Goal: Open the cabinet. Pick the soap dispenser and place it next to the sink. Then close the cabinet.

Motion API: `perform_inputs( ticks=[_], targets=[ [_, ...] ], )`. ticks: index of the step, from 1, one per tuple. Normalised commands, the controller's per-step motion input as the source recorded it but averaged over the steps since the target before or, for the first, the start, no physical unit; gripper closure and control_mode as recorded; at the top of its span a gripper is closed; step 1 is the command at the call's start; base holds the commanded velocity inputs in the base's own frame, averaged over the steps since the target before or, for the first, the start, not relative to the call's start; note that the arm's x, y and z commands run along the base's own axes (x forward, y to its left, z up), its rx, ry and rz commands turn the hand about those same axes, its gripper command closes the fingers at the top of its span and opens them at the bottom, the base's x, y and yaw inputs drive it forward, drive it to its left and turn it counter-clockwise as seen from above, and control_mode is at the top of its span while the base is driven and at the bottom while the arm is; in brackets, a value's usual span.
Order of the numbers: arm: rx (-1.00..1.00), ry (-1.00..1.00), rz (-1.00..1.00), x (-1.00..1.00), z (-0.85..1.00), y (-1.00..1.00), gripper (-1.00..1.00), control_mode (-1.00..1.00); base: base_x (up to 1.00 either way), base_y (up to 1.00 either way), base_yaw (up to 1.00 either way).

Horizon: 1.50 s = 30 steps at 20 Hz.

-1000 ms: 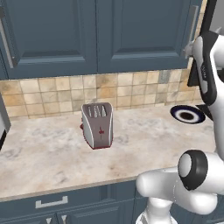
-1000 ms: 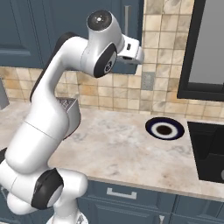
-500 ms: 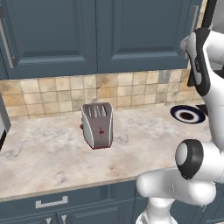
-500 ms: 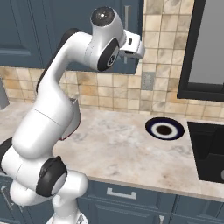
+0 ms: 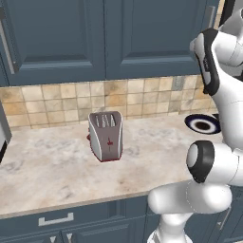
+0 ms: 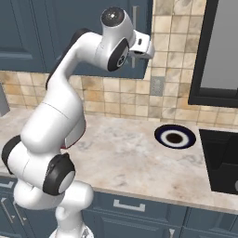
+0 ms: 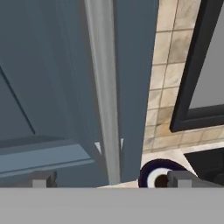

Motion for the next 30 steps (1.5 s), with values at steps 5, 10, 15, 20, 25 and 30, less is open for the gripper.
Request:
perform_inputs(
  ticks=[5, 10, 15, 20, 25, 30],
  targets=[
    [0.01, 0.00, 0.00, 0.28, 0.00, 0.00, -1.00, -1.00, 0.00, 0.00, 0.00],
    [0.01, 0.00, 0.00, 0.23, 0.00, 0.00, -1.00, -1.00, 0.00, 0.00, 0.00],
    [0.05, -0.04, 0.00, 0.19, -0.09, 0.00, -1.00, -1.00, 0.00, 0.00, 0.00],
    [0.11, -0.13, 0.00, 0.01, -0.27, 0.00, -1.00, -1.00, 0.00, 0.00, 0.00],
    [0.12, -0.19, 0.00, 0.02, -0.24, 0.00, -1.00, -1.00, 0.00, 0.00, 0.00],
    [0.02, -0.13, 0.00, 0.21, -0.03, 0.00, -1.00, -1.00, 0.00, 0.00, 0.00]
  ],
)
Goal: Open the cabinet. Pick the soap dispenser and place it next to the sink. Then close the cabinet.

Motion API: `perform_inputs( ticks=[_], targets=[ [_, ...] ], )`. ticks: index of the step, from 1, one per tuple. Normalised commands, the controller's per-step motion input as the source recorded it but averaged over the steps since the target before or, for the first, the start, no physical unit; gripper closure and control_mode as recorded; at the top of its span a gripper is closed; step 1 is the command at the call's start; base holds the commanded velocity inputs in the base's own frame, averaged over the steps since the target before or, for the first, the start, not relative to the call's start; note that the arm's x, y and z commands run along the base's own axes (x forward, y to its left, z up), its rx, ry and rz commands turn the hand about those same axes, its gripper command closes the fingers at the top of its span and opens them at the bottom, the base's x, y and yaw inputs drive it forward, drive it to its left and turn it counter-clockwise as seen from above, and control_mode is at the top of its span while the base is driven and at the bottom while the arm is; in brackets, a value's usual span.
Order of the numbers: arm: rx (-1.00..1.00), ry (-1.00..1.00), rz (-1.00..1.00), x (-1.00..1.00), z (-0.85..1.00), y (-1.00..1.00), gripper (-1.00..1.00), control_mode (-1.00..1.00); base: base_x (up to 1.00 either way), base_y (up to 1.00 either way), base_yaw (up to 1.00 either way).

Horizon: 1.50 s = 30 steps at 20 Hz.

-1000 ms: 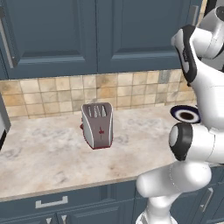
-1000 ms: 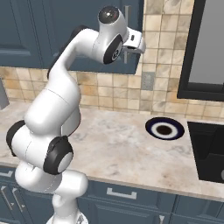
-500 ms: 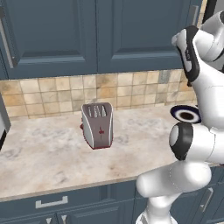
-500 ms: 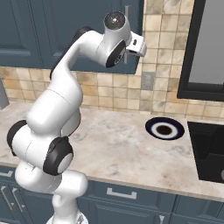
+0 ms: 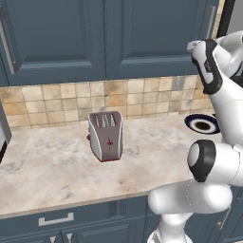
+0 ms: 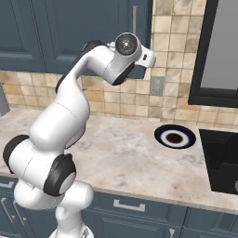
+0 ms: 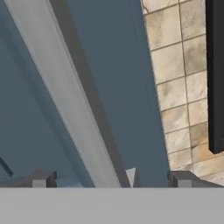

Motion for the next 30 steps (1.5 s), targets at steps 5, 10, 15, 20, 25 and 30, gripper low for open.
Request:
perform_inputs(
  ticks=[5, 10, 15, 20, 25, 30],
  targets=[
    [0.00, -0.02, 0.00, 0.32, 0.00, 0.00, -1.00, -1.00, 0.00, 0.00, 0.00],
    [0.00, 0.00, 0.00, 0.17, 0.00, 0.00, -1.00, -1.00, 0.00, 0.00, 0.00],
    [0.00, 0.00, 0.00, 0.00, 0.00, 0.00, 1.00, -1.00, 0.00, 0.00, 0.00],
    [0.00, 0.00, 0.00, 0.00, 0.00, 0.00, 1.00, -1.00, 0.00, 0.00, 0.00],
    [0.00, 0.00, 0.00, 0.00, 0.00, 0.00, 1.00, -1.00, 0.00, 0.00, 0.00],
    [0.00, 0.00, 0.00, 0.00, 0.00, 0.08, 1.00, -1.00, 0.00, 0.00, 0.00]
  ],
)
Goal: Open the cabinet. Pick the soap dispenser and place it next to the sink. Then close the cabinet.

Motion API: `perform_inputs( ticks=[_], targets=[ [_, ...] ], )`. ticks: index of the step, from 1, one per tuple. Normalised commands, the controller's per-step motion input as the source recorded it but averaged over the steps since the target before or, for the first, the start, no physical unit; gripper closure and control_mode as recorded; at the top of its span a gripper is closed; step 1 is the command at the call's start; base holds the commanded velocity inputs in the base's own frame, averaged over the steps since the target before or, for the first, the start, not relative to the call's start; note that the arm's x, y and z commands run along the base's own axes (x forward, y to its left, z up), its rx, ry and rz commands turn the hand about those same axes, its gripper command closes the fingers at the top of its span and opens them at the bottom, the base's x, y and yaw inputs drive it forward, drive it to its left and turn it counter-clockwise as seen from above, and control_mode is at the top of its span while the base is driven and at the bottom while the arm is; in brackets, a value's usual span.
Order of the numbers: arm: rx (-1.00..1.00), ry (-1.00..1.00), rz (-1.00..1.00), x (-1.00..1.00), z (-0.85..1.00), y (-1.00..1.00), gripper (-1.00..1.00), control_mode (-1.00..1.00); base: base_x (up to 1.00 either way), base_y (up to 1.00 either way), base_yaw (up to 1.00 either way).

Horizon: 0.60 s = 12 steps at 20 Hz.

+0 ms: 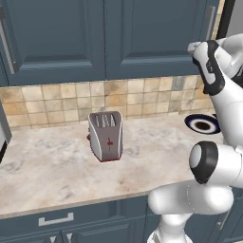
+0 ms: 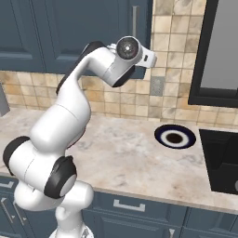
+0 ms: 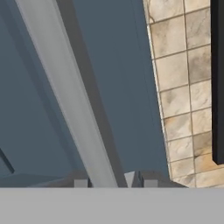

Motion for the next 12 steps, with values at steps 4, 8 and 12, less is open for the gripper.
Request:
perform_inputs(
  ticks=[4, 8, 12],
  targets=[
    [-0.01, 0.00, 0.00, 0.00, 0.00, 0.36, 1.00, -1.00, 0.00, 0.00, 0.00],
    [-0.01, 0.00, 0.00, -0.06, 0.00, 0.37, 1.00, -1.00, 0.00, 0.00, 0.00],
    [0.00, 0.00, 0.00, -0.16, 0.00, 0.46, 1.00, -1.00, 0.00, 0.00, 0.00]
  ],
)
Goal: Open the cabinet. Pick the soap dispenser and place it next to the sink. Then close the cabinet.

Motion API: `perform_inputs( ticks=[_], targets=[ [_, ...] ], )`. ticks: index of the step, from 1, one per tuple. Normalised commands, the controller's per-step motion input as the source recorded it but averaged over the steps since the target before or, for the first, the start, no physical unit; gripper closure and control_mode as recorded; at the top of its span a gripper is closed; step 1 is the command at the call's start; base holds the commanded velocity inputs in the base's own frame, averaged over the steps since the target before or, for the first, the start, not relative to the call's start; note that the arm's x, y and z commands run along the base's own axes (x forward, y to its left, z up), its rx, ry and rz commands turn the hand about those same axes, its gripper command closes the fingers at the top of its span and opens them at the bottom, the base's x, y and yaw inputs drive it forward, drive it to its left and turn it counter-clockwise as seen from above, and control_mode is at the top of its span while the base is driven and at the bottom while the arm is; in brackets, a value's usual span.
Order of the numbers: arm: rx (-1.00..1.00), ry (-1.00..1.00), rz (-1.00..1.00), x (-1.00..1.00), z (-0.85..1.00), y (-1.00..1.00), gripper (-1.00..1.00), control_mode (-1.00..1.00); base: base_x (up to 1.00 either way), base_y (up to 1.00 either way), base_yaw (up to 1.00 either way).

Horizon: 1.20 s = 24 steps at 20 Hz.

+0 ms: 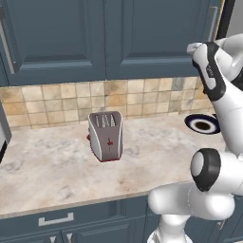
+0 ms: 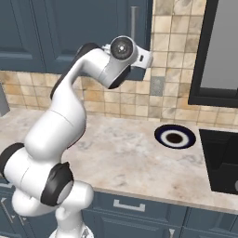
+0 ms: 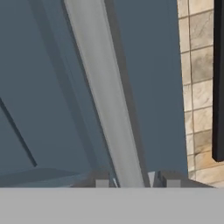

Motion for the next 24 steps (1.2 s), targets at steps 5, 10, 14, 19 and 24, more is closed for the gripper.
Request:
perform_inputs(
  ticks=[5, 10, 14, 19, 24],
  targets=[
    [0.00, 0.00, 0.00, -0.21, 0.00, 0.47, 1.00, -1.00, 0.00, 0.00, 0.00],
    [0.00, 0.00, 0.00, -0.37, 0.00, 0.49, 1.00, -1.00, 0.00, 0.00, 0.00],
    [0.00, 0.00, 0.00, -0.48, 0.00, 0.47, 1.00, -1.00, 0.00, 0.00, 0.00],
    [0.00, 0.00, 0.00, -0.55, 0.00, 0.48, 1.00, -1.00, 0.00, 0.00, 0.00],
    [-0.02, 0.01, 0.00, -0.47, 0.00, 0.54, 1.00, -1.00, 0.00, 0.00, 0.00]
  ],
)
